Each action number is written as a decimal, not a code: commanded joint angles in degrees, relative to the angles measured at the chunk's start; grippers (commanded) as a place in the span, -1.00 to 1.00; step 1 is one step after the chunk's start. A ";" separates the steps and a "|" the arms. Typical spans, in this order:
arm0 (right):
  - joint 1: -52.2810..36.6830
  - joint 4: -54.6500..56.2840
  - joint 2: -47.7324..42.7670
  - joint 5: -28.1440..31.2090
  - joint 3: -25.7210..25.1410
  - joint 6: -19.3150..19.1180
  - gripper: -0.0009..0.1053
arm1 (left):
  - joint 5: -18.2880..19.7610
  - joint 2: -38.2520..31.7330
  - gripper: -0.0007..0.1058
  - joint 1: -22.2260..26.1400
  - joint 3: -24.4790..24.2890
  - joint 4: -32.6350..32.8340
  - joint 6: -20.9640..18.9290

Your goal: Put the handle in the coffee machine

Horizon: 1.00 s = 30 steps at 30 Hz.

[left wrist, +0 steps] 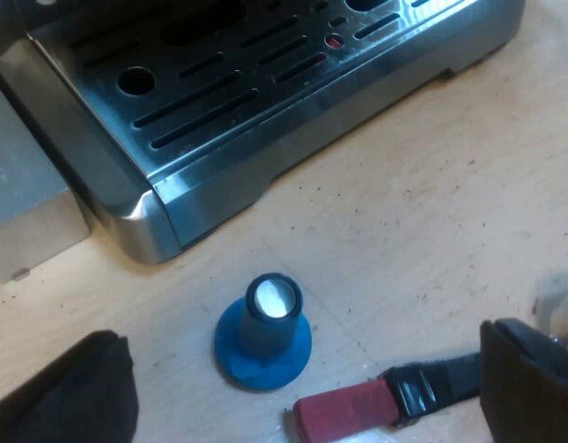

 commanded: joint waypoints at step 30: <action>14.00 -13.83 9.34 7.59 -6.05 60.61 0.59 | 2.84 0.48 0.53 -19.17 -1.90 6.06 11.95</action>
